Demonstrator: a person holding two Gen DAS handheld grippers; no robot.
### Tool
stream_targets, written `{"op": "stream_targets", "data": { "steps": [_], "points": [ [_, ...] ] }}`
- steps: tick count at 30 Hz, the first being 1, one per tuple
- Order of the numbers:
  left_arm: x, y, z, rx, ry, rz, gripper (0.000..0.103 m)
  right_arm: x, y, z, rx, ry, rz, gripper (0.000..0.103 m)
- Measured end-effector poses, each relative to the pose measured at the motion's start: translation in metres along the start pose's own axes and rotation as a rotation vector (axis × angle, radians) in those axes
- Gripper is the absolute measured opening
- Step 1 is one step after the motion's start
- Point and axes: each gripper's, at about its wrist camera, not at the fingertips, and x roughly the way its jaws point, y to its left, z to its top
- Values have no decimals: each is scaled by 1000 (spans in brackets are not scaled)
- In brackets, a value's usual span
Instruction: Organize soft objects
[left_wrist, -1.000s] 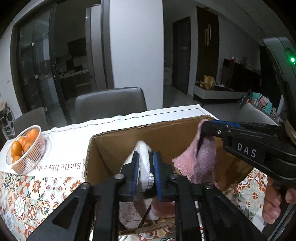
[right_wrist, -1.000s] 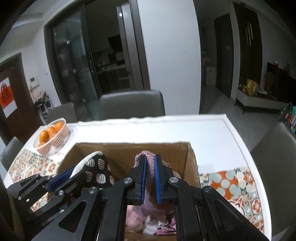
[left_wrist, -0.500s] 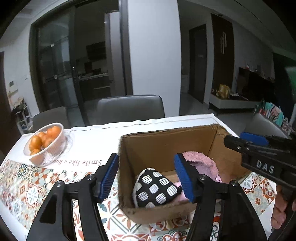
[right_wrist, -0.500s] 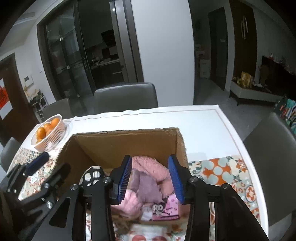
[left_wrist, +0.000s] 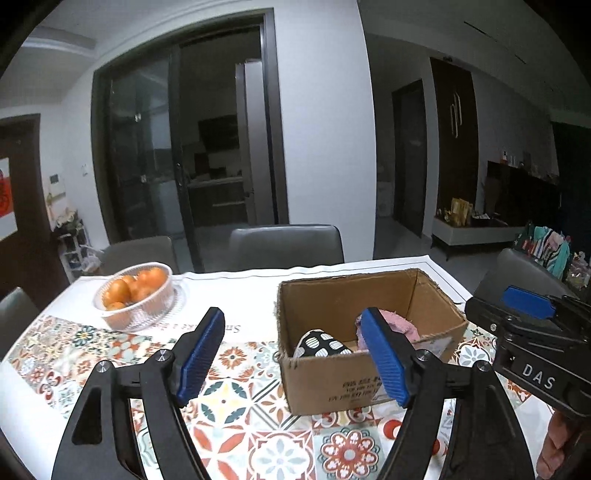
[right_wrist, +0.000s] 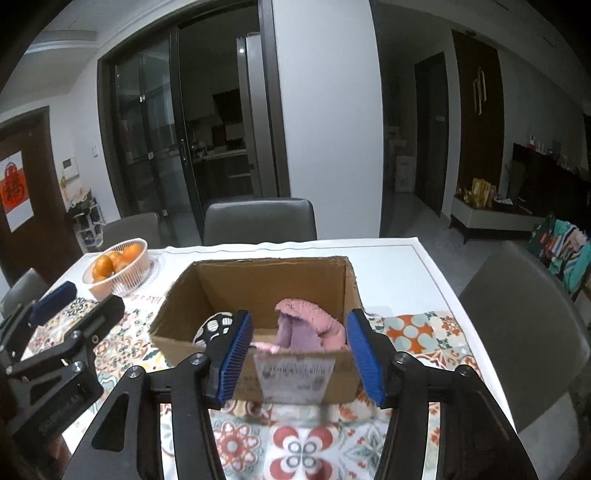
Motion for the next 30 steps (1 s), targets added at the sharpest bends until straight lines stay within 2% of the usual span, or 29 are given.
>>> {"op": "stream_targets", "data": {
  "steps": [8, 15, 20, 30],
  "points": [
    [-55, 0, -13, -10, -36, 20, 86, -48, 4, -18, 6, -29, 6, 62],
    [-95, -1, -28, -10, -66, 47, 89, -92, 5, -38, -13, -69, -19, 68],
    [-120, -6, -40, -19, -78, 40, 92, -117, 2, -55, 2, -80, -40, 74],
    [-160, -13, -67, -12, -77, 24, 94, -157, 1, -88, 3, -87, -53, 76]
  ]
}}
